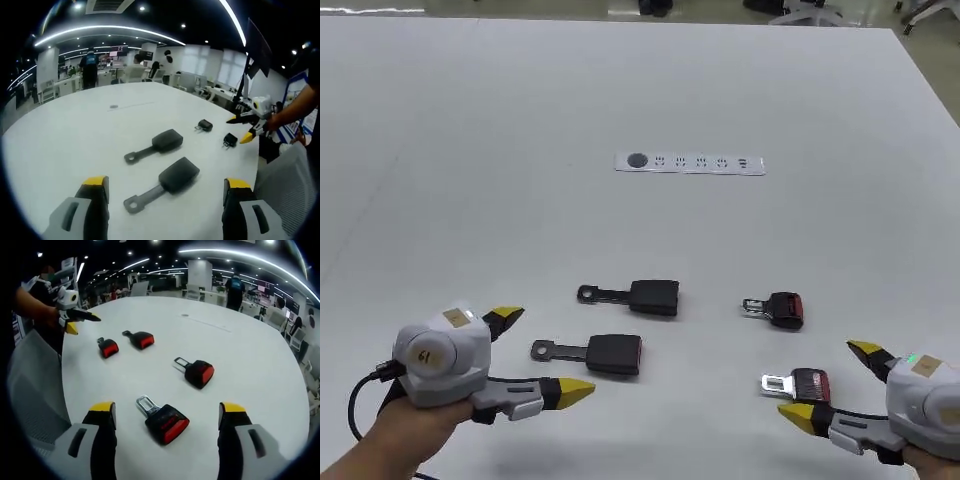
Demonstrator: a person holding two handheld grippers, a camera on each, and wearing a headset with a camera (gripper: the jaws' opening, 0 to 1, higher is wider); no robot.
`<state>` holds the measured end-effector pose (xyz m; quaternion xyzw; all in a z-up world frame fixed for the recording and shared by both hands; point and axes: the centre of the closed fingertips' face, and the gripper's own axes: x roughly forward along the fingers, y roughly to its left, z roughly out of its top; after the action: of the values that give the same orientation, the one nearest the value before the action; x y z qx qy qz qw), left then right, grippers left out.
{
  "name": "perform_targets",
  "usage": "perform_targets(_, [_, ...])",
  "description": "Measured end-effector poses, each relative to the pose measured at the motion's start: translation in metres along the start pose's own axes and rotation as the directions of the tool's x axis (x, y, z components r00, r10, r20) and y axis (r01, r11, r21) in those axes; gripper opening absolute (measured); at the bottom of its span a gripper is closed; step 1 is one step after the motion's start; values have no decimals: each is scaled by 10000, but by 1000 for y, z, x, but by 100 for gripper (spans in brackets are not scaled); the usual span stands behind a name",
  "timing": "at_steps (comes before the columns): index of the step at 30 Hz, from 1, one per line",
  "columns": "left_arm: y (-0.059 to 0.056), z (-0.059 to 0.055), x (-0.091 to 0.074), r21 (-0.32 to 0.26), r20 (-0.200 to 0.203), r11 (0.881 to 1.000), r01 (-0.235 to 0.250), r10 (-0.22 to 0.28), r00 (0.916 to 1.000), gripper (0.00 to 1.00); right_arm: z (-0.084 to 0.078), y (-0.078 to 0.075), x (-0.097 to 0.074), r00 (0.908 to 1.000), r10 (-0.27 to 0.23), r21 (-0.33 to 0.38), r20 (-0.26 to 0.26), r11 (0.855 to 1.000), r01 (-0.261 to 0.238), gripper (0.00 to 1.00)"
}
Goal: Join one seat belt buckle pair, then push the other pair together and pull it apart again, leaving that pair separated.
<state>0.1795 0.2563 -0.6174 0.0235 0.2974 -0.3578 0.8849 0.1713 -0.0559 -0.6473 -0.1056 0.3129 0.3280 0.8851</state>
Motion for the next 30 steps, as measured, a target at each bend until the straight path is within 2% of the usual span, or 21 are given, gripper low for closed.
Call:
perform_targets(9, [4,-2,16,120,-188,9992,380,-378,9991,95,-5,-1,7,9990,341,-108,-297,9993,-344,83])
perform_targets(13, [1,-1,21,335,-355,9977,582,-570,9977,94,-8,-1,10,9976,528,-191,-444,9984,-537,83])
perform_targets(15, [-1,0,23,393,-403,9967,704,-689,9968,93,-9,-1,11,9965,664,-310,-498,9972,-680,82])
perform_targets(18, [-2,0,28,547,-478,9936,991,-965,9942,92,-11,5,12,9916,1124,-328,-640,9929,-1147,80])
perform_targets(21, [-3,-6,33,916,-897,9874,1291,-1210,9886,89,-16,6,13,9868,1346,-643,-899,9880,-1406,79])
perform_targets(27, [-9,-6,42,1204,-1143,9758,1825,-1690,9790,84,-21,6,15,9767,1801,-804,-1165,9785,-1901,77])
perform_targets(30, [-11,-9,47,1549,-1450,9637,2175,-1956,9699,81,-24,7,13,9706,1969,-932,-1382,9731,-2107,76])
